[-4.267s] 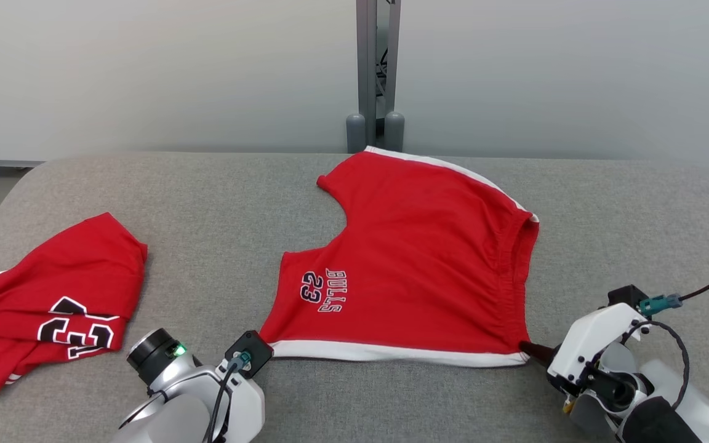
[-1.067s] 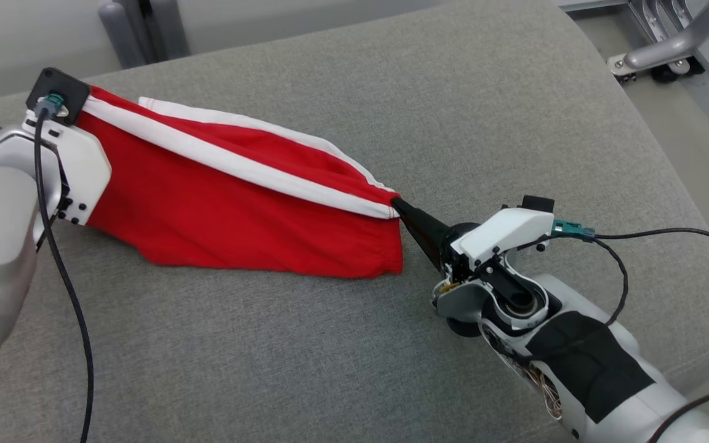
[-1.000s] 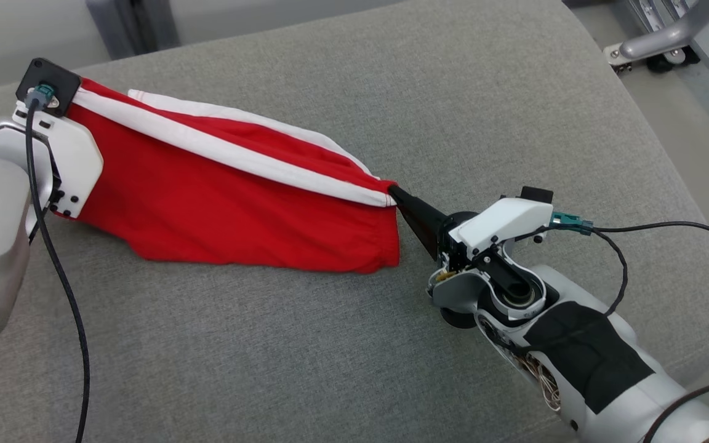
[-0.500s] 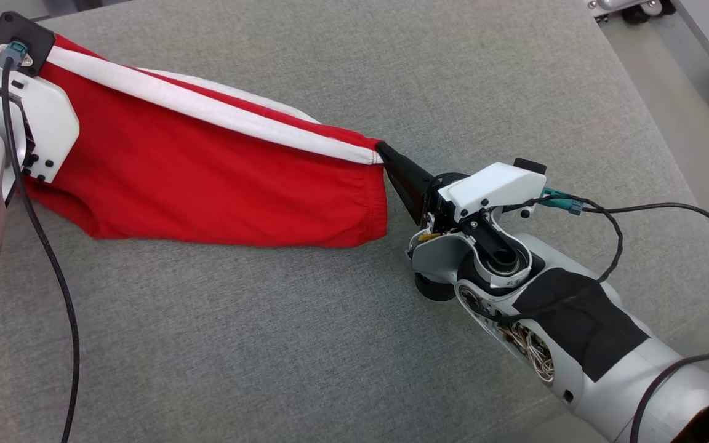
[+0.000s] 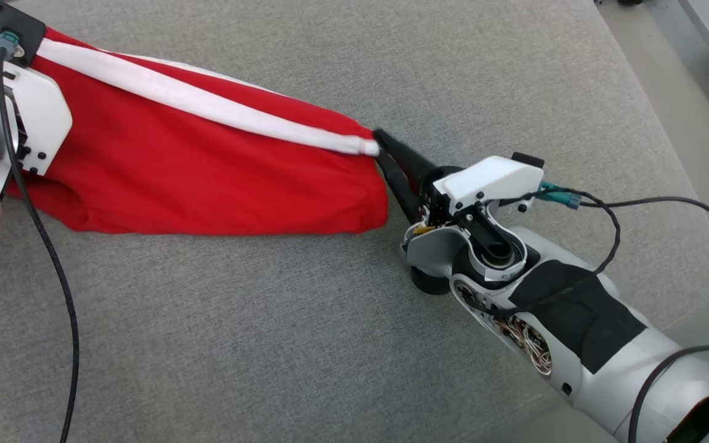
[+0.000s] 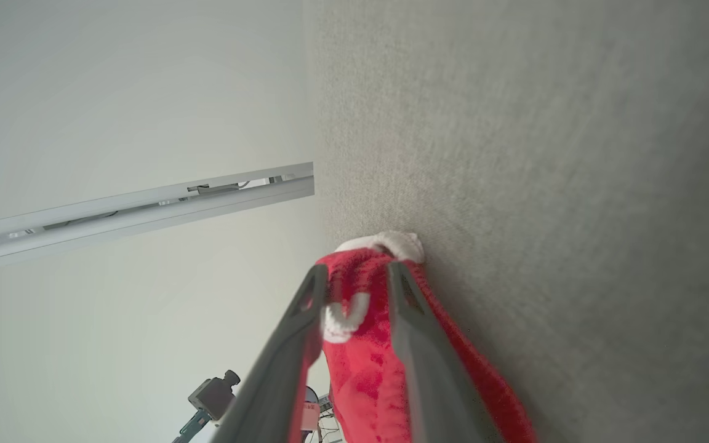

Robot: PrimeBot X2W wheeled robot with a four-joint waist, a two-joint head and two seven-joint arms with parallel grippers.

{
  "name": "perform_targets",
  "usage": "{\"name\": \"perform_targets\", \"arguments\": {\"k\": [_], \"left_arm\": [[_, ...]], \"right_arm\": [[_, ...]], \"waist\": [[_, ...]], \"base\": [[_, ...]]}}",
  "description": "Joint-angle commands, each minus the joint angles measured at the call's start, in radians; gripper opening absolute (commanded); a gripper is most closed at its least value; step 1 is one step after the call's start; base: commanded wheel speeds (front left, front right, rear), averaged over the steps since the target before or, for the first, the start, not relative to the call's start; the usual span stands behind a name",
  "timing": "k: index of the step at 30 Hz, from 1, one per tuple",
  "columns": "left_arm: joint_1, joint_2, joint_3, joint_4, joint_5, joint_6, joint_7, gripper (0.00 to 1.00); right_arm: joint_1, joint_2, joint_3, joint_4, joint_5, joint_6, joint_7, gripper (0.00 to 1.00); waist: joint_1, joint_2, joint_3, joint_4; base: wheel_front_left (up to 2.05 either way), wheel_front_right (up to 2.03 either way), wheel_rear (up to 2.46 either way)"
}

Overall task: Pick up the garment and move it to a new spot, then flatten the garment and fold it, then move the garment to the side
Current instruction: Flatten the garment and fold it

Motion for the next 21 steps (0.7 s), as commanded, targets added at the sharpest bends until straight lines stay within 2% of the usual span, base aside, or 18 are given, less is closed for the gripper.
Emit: {"name": "perform_targets", "arguments": {"k": [1,13,16,21], "left_arm": [[-0.017,0.002,0.008,0.007,-0.011,0.020,-0.007,1.00],[0.024,-0.021,0.016,0.011,-0.038,0.043,-0.062,1.00],[0.042,-0.028,0.023,0.012,-0.051,0.049,-0.089,1.00],[0.079,-0.049,0.041,0.009,-0.078,0.053,-0.144,1.00]], "right_arm": [[-0.015,-0.009,0.002,-0.013,-0.009,0.001,-0.005,1.00],[0.012,-0.009,-0.033,-0.005,-0.073,0.001,-0.037,1.00],[0.010,-0.009,-0.035,0.021,-0.143,0.001,-0.064,1.00],[0.020,-0.036,-0.030,0.041,-0.373,0.001,-0.127,1.00]], "waist": [[0.0000,0.0000,0.004,0.003],[0.0000,0.0000,-0.044,0.023],[0.0000,0.0000,-0.078,0.029],[0.0000,0.0000,-0.148,0.055]], "base": [[0.00,0.00,0.00],[0.00,0.00,0.00],[0.00,0.00,0.00],[0.00,0.00,0.00]]}}
